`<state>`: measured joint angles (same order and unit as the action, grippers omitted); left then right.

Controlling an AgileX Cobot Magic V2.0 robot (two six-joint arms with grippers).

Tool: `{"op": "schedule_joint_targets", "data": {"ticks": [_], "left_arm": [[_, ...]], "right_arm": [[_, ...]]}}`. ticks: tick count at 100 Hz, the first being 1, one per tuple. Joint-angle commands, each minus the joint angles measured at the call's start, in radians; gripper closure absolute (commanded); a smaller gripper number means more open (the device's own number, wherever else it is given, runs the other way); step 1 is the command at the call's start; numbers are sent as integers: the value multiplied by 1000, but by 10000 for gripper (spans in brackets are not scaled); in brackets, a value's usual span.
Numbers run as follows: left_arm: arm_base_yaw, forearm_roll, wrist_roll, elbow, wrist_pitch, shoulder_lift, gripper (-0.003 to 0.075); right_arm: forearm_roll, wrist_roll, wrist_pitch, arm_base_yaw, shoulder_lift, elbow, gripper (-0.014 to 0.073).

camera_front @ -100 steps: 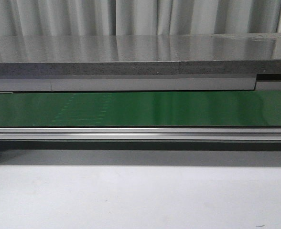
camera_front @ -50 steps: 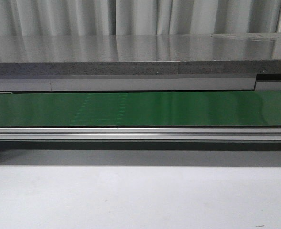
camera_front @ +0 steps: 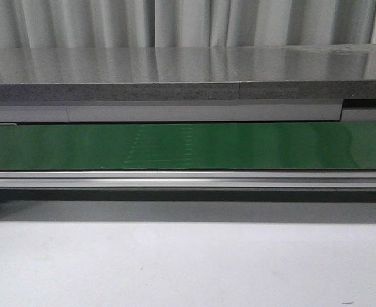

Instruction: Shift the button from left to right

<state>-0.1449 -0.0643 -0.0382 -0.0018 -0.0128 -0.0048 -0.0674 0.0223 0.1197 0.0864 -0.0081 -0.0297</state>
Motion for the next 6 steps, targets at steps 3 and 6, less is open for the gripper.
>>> {"op": "schedule_joint_targets", "data": {"ticks": [3, 6], "left_arm": [[-4, -1, -10, 39, 79, -36, 715], [-4, -1, -10, 39, 79, -36, 715]], "right_arm": [[-4, -1, -79, 1, -17, 0, 662], [-4, -1, -79, 1, -17, 0, 662]]}}
